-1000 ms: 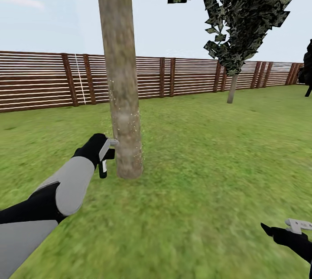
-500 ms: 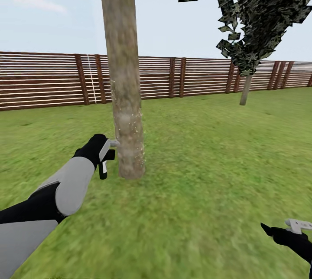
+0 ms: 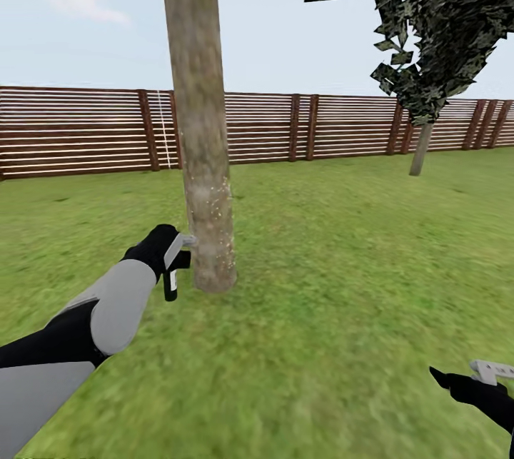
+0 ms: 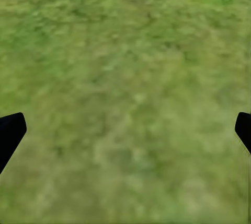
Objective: In the garden, pick up the pesticide atomizer on the floor and spray pesticide onto both trees until each tree trunk is fully covered.
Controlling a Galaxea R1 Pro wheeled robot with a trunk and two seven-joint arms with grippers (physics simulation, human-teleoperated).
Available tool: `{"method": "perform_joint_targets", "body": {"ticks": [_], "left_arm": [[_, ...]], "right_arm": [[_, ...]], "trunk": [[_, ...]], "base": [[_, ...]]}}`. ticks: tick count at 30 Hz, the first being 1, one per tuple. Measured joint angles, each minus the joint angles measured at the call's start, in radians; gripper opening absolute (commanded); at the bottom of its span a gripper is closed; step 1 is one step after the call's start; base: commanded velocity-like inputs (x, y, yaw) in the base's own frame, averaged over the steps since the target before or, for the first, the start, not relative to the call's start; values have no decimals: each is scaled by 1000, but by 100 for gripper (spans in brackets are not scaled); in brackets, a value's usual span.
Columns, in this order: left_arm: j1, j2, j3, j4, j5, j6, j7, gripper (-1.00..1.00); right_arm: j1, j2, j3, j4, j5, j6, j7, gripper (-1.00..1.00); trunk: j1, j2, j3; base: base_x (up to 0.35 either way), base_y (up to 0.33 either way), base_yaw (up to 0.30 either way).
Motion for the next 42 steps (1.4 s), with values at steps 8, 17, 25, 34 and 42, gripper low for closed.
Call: {"method": "perform_joint_targets", "body": {"ticks": [8, 17, 25, 34, 42], "left_arm": [[0, 1, -1, 7, 1, 0, 0, -100], [0, 2, 1, 61, 2, -1, -1, -100], [0, 3, -1, 64, -1, -1, 0, -100], [0, 4, -1, 65, 0, -1, 0, -100], [40, 18, -1, 85, -3, -2, -1, -100]], "right_arm": [[0, 0, 0, 0, 1, 0, 0, 100], [0, 0, 0, 0, 1, -1, 0, 100], [0, 0, 0, 0, 1, -1, 0, 100], [0, 0, 0, 0, 1, -1, 0, 100], [0, 0, 0, 0, 1, -1, -1, 100]], "trunk": [[0, 0, 0], [0, 0, 0], [0, 0, 0], [0, 0, 0], [0, 0, 0]], "base": [[244, -130, 2], [224, -165, 92], [17, -13, 147], [193, -165, 3], [7, -6, 130]]}}
